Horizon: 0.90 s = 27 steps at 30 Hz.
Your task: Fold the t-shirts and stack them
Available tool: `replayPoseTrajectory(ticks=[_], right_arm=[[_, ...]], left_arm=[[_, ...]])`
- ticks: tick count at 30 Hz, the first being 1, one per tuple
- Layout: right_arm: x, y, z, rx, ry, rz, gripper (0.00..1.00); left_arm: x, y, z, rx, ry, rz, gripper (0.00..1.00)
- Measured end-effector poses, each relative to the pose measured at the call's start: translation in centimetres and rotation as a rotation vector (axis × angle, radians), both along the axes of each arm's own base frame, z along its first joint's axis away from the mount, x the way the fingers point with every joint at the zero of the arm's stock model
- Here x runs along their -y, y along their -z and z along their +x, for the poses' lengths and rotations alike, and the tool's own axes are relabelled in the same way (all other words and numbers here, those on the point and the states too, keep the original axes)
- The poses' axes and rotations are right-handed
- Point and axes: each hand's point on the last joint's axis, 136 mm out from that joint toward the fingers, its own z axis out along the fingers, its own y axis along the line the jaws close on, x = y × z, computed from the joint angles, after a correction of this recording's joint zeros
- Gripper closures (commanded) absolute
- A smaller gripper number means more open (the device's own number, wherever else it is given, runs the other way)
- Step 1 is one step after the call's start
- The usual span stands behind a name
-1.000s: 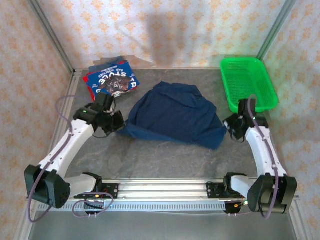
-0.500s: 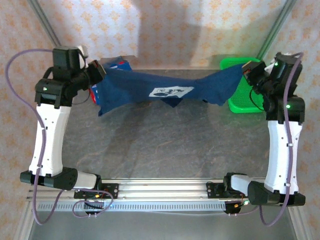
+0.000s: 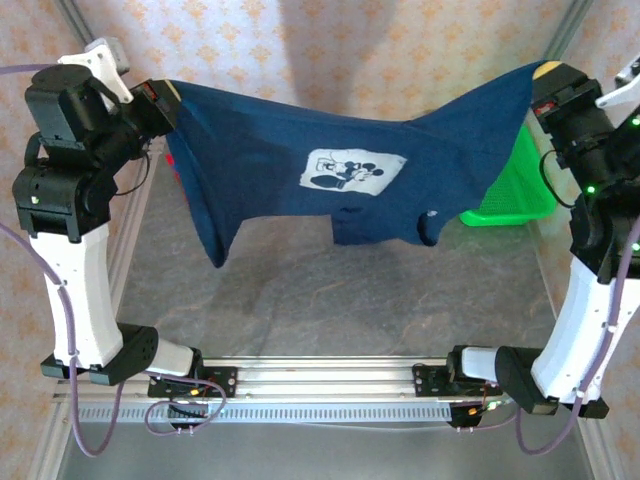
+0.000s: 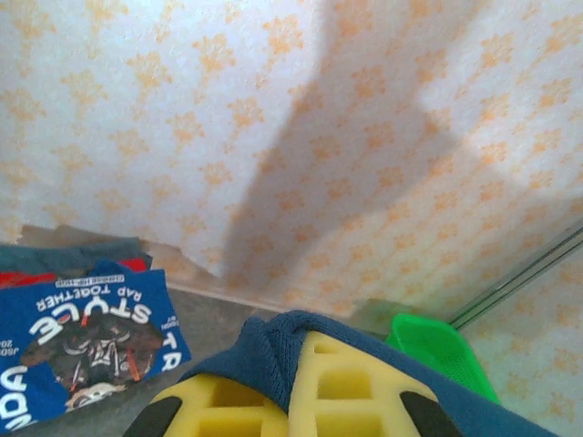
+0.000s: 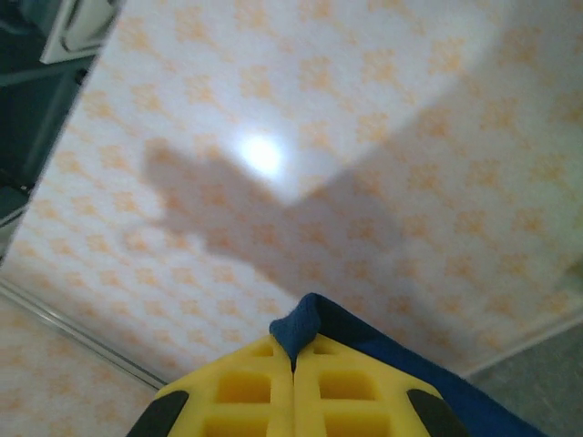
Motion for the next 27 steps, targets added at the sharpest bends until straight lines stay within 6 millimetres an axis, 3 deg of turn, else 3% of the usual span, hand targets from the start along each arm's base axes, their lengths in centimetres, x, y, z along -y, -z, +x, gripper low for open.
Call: replayPoseTrajectory(ticks=[4, 7, 12, 16, 20, 23, 27], right_arm=[[0.0, -1.3, 0.0, 0.032, -0.001, -0.006, 1.0], [0.0, -1.2, 1.3, 0.023, -0.009, -0.007, 1.0], [0.1, 0.5, 6.6, -0.035, -0.032, -0.003, 1.0], [1.5, 3.8, 13.6, -0.122, -0.038, 0.023, 1.0], [4.0, 7.2, 19.2, -0.19, -0.034, 0.074, 1.0], [5.5, 8.3, 22.1, -0.193, -0.042, 0.109, 1.0], [6.7, 8.0, 23.8, -0.154, -0.067, 0.127, 1.0]], left_arm=[[-0.1, -0.8, 0.4, 0.027, -0.003, -0.002, 1.0], [-0.4, -0.6, 2.0, 0.022, -0.013, -0.002, 1.0], [-0.3, 1.1, 6.6, -0.013, -0.003, -0.004, 1.0], [-0.1, 3.2, 10.7, -0.058, 0.008, -0.008, 1.0], [-0.1, 5.1, 14.4, -0.086, 0.021, -0.02, 1.0], [0.2, 5.9, 17.0, -0.083, 0.043, -0.031, 1.0], [0.4, 6.7, 19.5, -0.072, 0.068, -0.06, 1.0]])
